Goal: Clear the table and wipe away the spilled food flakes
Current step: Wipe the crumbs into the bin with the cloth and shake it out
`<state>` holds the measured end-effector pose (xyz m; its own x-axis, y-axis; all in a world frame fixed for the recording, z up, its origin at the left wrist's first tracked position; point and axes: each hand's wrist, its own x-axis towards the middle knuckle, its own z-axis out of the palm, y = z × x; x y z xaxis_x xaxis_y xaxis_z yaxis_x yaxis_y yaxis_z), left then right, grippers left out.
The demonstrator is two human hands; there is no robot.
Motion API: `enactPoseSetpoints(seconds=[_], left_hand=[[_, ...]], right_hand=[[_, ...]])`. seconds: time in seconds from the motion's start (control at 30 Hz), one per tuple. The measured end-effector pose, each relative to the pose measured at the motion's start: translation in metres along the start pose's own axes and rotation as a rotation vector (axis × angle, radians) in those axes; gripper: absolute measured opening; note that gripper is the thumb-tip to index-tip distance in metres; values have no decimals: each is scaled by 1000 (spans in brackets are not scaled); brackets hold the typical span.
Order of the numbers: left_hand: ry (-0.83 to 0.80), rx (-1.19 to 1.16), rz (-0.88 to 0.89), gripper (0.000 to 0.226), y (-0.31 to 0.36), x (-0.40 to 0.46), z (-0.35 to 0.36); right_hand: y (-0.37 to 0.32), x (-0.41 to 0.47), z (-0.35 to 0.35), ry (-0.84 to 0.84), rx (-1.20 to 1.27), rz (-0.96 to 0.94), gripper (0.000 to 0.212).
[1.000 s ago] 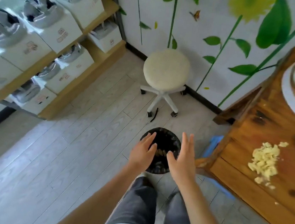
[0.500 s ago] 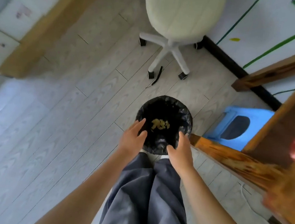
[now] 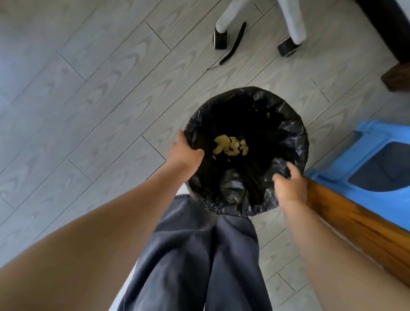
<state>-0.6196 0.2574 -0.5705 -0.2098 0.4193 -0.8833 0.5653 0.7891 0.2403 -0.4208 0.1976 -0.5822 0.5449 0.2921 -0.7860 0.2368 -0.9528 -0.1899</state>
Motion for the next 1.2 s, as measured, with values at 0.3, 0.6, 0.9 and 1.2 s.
enactPoseSetpoints(seconds=[0.3,0.6,0.9,1.2], left_hand=[[98,-175,0,30,11,-12,-21],[108,-247,86,19,68,-126,-75],[59,-146,334,11,125,-235,-89],[-14,-72,425,14,161,-274,-88]], right_hand=[[-34,-17,-28,82,-161,2,32],[-101,-108,-130,147,-229,3,39],[-100,-184,-224,282,-99,80,47],[-97,-220,-271,279,213,99,57]])
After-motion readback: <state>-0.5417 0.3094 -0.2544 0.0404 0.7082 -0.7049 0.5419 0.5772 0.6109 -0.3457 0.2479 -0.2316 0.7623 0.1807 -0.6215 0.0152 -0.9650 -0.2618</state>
